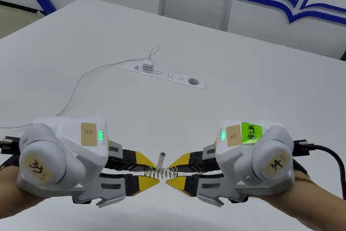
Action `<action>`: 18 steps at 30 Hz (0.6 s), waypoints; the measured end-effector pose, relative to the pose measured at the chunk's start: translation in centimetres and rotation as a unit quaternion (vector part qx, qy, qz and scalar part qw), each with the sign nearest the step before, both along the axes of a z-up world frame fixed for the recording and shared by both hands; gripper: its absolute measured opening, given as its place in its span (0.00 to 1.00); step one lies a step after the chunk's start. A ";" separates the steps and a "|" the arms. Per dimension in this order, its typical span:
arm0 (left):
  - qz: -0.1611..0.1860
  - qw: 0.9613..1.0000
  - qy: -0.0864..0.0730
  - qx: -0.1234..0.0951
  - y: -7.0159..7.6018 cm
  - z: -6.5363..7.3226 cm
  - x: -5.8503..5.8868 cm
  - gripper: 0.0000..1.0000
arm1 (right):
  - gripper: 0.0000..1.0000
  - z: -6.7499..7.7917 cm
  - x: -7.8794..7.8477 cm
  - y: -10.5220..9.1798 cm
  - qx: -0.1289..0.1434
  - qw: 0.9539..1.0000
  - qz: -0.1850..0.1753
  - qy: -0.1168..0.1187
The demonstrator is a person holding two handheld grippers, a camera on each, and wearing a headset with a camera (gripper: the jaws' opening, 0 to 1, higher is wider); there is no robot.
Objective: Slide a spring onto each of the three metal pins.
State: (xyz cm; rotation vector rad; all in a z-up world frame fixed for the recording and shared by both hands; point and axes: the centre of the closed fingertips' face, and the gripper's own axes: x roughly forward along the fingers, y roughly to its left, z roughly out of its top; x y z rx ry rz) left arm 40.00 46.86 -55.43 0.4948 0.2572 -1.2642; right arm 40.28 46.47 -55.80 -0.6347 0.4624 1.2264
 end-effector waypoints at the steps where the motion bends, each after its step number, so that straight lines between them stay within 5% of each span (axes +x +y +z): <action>1: 0.000 1.000 0.001 0.001 0.0 0.0 -0.1 0.10 | 0.11 0.1 0.0 0.0 0.002 1.000 0.001 0.002; 18: 0.005 1.000 -0.005 0.014 0.0 -0.4 -0.3 0.10 | 0.12 2.6 -1.3 1.6 0.093 0.993 -0.011 0.070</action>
